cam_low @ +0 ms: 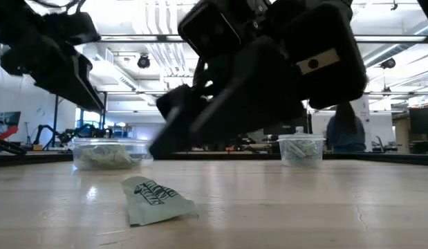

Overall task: Pick and place Stevia / Truvia into bins
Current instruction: Put the light green stevia packet into the left transparent container

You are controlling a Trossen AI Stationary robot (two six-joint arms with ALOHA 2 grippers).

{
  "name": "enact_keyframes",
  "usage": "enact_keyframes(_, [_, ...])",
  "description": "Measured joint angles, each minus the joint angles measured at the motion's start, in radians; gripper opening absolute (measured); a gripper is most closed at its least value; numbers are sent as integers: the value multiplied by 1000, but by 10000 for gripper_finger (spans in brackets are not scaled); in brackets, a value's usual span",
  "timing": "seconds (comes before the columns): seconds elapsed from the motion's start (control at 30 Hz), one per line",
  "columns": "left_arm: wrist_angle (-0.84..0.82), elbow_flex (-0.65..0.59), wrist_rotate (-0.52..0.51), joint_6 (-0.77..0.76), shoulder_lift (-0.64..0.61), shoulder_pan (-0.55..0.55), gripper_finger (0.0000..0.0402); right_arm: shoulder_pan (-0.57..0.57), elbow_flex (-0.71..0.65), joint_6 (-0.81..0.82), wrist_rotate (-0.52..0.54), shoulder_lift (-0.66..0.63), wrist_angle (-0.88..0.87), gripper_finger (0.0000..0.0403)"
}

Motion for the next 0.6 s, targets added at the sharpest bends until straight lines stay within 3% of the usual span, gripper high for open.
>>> enact_keyframes(0.13, [117,-1,48,70,2,-34,135,0,3,-21,26,-53,-188,212])
enact_keyframes(0.33, [320,0,70,236,34,-126,135,10,-30,-21,183,-189,-445,212])
enact_keyframes(0.6, [636,-5,75,441,202,-246,135,21,-220,44,417,-459,-468,204])
